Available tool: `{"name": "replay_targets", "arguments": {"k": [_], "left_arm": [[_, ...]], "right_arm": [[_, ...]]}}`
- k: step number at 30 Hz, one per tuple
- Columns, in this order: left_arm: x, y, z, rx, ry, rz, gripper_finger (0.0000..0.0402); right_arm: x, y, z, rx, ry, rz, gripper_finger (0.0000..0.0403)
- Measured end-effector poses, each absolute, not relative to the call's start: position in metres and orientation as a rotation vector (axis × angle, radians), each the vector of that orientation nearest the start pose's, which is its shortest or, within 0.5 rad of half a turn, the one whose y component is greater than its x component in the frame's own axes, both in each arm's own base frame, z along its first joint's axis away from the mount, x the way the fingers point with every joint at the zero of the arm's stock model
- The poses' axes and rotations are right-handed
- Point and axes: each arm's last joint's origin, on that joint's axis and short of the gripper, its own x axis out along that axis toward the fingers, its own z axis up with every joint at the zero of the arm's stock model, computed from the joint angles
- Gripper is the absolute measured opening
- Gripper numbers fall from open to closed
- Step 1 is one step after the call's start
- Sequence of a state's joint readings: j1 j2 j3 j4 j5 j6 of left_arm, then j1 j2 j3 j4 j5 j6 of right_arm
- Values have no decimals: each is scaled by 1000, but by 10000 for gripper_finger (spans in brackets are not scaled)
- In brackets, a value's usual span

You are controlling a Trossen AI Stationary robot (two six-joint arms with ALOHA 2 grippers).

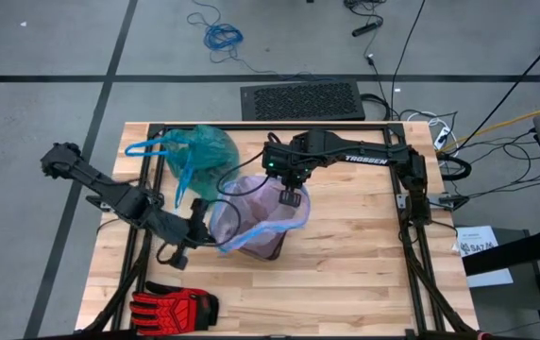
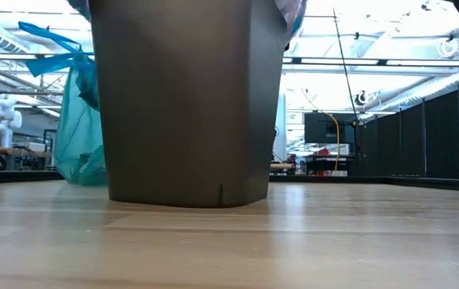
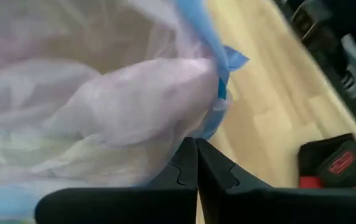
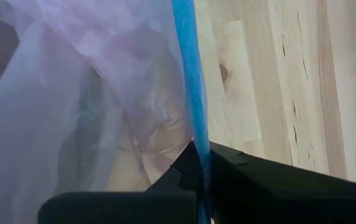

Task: Place trash/remove bag and relplace
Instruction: Insert the trash bag into the trash bin

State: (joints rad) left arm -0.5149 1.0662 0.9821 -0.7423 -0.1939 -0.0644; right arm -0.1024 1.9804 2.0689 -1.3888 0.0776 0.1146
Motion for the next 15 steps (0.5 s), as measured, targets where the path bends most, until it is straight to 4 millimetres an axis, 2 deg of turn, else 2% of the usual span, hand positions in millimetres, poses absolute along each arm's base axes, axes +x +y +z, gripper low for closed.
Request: {"name": "replay_targets", "arguments": {"k": [10,15], "left_arm": [[199,-109,265,250,875,-144,1],[210,-116,261,210,763,-157,0]], "right_arm": [[388,-37,334,103,1293,-216,0],[388,-33,334,96,1294,-207,0]]}}
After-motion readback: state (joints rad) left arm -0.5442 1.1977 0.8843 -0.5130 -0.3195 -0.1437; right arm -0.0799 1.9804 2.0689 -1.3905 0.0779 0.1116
